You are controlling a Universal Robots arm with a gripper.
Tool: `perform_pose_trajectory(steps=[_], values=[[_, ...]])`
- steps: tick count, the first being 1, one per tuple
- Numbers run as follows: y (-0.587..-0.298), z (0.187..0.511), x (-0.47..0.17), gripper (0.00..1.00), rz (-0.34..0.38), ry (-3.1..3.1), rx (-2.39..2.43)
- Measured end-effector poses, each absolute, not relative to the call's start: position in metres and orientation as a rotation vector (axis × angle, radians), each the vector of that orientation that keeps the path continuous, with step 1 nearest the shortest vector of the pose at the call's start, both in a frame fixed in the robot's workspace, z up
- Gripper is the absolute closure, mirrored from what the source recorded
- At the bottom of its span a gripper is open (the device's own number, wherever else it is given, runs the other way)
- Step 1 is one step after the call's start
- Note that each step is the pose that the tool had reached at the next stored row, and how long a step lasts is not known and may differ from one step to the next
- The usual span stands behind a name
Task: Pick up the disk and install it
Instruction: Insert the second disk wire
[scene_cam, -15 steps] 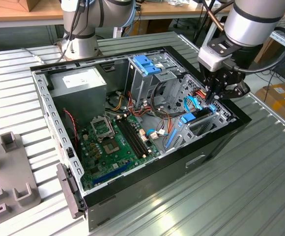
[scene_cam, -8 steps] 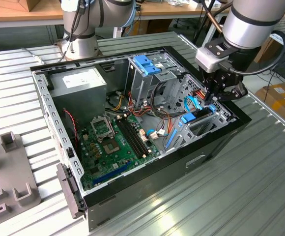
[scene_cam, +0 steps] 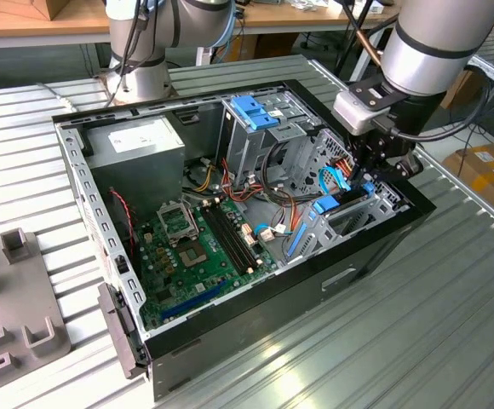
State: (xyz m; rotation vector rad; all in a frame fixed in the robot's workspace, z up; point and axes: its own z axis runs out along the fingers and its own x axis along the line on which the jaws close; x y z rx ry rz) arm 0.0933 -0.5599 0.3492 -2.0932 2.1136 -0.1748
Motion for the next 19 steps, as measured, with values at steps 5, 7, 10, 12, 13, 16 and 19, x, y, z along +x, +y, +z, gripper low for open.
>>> perform_pose_trajectory(steps=[5,7,10,12,13,16,19], values=[[-0.5602,0.3488,0.093,0.84,-0.168,2.112,-2.089],[-0.5603,0.349,0.0924,0.84,-0.166,2.111,-2.088],[-0.5624,0.348,0.0924,0.84,-0.166,2.111,-2.088],[-0.5642,0.3474,0.0924,0.84,-0.166,2.111,-2.088],[-0.5645,0.3473,0.0924,0.84,-0.166,2.111,-2.088],[-0.565,0.3468,0.092,0.84,-0.164,2.111,-2.087],[-0.5658,0.3457,0.0902,0.84,-0.16,2.111,-2.084]])
